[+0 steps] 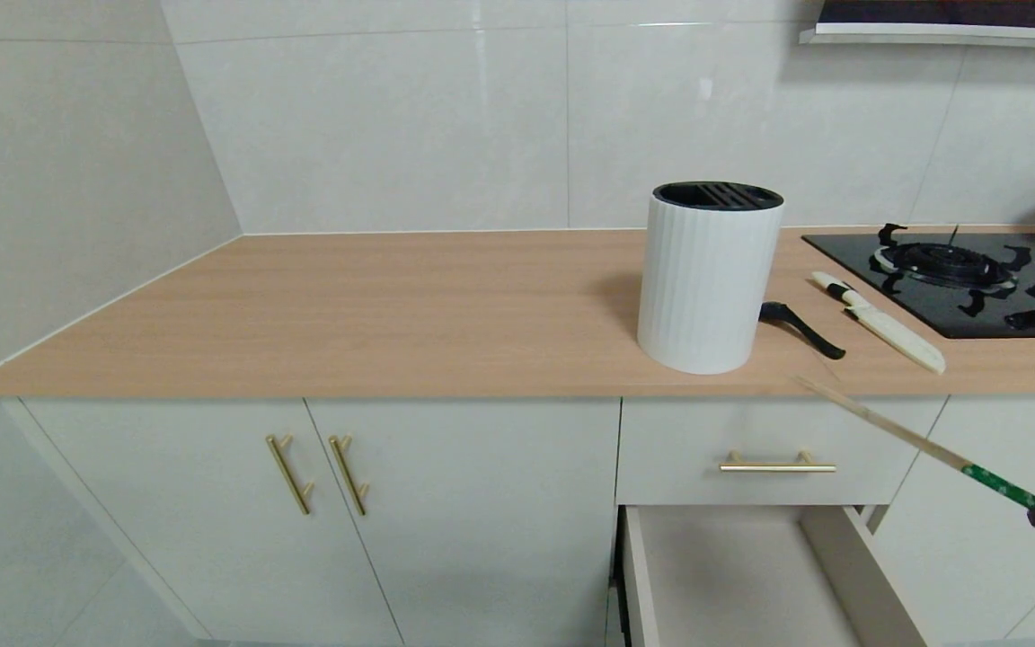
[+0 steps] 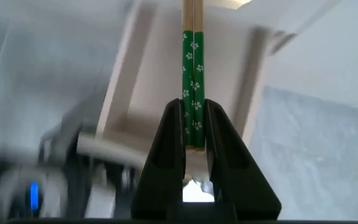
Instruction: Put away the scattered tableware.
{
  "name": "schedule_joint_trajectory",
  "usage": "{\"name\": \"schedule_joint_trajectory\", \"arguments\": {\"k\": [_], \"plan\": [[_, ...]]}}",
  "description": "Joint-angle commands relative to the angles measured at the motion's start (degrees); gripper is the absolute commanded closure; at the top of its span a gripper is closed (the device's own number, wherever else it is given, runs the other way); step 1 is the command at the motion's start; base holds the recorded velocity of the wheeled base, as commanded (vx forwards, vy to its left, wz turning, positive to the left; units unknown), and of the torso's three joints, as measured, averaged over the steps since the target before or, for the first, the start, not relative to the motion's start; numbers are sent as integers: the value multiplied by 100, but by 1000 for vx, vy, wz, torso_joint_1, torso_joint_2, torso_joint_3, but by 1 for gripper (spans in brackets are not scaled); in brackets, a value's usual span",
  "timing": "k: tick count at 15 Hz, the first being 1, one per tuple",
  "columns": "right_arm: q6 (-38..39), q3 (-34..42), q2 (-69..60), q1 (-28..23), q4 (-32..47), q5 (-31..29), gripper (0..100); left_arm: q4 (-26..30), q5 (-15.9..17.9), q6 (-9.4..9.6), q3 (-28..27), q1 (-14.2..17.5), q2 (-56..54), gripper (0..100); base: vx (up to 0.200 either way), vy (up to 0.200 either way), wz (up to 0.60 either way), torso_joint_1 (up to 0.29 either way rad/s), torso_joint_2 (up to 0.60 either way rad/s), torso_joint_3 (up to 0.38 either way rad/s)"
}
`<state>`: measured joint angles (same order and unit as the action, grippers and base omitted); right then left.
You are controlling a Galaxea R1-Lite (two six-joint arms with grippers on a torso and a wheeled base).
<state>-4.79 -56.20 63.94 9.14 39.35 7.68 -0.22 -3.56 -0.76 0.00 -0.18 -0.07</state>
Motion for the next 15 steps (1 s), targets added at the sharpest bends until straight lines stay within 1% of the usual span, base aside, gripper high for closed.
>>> {"name": "schedule_joint_trajectory", "arguments": {"k": [1,2,3,4,5,7,8,10,11,13,15], "plan": [[-75,56,31,474,284,85,100,-4,-4,-4,0,1,7,0,0,0,0,0,0,0],[-66,83,136,562,292,85,100,-4,-4,-4,0,1,7,0,0,0,0,0,0,0],[-39,276,725,773,248,85,100,-4,-4,-4,0,1,7,0,0,0,0,0,0,0],[-39,320,839,800,248,85,100,-4,-4,-4,0,1,7,0,0,0,0,0,0,0],[-31,417,1507,844,222,93,100,-4,-4,-4,0,1,7,0,0,0,0,0,0,0],[-31,487,2342,905,205,85,100,-4,-4,-4,0,1,7,0,0,0,0,0,0,0],[22,487,2712,931,55,93,100,-4,-4,-4,0,1,7,0,0,0,0,0,0,0],[312,645,3265,931,-683,111,100,-4,-4,-4,0,1,7,0,0,0,0,0,0,0],[400,654,3379,931,-850,111,100,-4,-4,-4,0,1,7,0,0,0,0,0,0,0],[866,654,3819,958,-1316,102,100,-4,-4,-4,0,1,7,0,0,0,0,0,0,0],[945,724,3933,958,-1624,128,100,-4,-4,-4,0,1,7,0,0,0,0,0,0,0]]}}
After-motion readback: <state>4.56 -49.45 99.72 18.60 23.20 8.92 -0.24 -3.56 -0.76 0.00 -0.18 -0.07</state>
